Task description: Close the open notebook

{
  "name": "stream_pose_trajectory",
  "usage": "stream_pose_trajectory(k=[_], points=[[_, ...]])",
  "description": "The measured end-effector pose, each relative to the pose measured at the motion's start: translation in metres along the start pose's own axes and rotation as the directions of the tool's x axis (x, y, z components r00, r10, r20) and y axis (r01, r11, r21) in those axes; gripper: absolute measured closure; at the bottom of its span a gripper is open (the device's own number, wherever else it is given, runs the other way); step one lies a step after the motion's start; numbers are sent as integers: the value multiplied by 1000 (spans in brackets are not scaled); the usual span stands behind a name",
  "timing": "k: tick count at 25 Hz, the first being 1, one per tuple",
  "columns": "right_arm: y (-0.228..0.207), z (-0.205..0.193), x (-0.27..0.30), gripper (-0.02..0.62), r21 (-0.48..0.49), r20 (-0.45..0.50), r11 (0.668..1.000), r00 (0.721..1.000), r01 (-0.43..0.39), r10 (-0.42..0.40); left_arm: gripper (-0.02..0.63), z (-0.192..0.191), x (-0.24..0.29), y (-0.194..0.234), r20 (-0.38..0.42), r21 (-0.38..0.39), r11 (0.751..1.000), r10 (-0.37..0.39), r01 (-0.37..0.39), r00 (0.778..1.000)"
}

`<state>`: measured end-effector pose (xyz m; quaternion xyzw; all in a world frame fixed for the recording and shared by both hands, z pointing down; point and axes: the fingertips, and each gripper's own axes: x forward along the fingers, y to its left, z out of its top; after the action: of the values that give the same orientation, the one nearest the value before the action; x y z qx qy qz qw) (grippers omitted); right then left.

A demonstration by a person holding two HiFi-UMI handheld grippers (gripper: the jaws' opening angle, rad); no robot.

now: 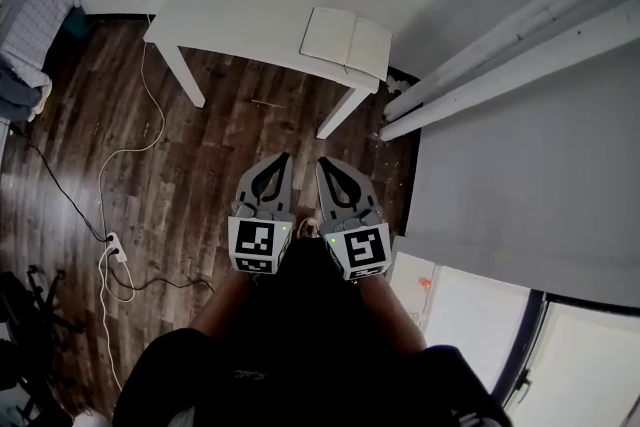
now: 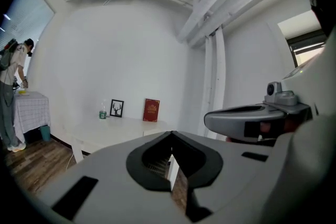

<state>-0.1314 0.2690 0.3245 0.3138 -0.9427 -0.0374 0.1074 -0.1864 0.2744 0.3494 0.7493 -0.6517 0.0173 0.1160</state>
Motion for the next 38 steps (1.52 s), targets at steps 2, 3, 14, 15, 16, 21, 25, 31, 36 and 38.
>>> stream_pose_trajectory(k=[2, 3, 14, 15, 16, 21, 25, 31, 36, 38], points=[[-14, -4, 4, 572, 16, -10, 1000, 1000, 25, -25, 603, -5, 12, -2, -20, -3, 1000, -16, 16, 1000], [-21, -7, 7, 572, 24, -16, 999, 999, 33, -33, 603, -7, 20, -3, -31, -2, 1000, -24, 24, 999], [-126, 1, 74, 572, 131, 35, 989, 996, 73, -78, 603, 17, 138, -6, -114, 114, 986, -104, 117, 988], [-139, 7, 80, 572, 145, 39, 986, 996, 76, -82, 603, 21, 151, -8, -118, 117, 985, -113, 127, 987], [-153, 8, 85, 572, 159, 37, 984, 995, 82, -89, 603, 23, 165, -9, -125, 118, 984, -118, 133, 985], [-219, -32, 101, 572, 211, 6, 971, 993, 115, -118, 603, 1, 221, -25, -222, 142, 974, -141, 175, 965], [-248, -58, 104, 572, 274, -31, 953, 991, 132, -128, 603, -10, 261, -46, -267, 147, 964, -176, 221, 948], [-262, -84, 103, 572, 363, -48, 918, 987, 159, -153, 603, -21, 289, -63, -333, 179, 942, -214, 284, 918], [-276, -99, 112, 574, 364, -70, 908, 978, 206, -194, 603, -33, 309, -67, -371, 181, 923, -257, 341, 892], [-284, -108, 111, 572, 380, -94, 889, 966, 257, -239, 603, -38, 316, -66, -389, 172, 913, -281, 369, 877]])
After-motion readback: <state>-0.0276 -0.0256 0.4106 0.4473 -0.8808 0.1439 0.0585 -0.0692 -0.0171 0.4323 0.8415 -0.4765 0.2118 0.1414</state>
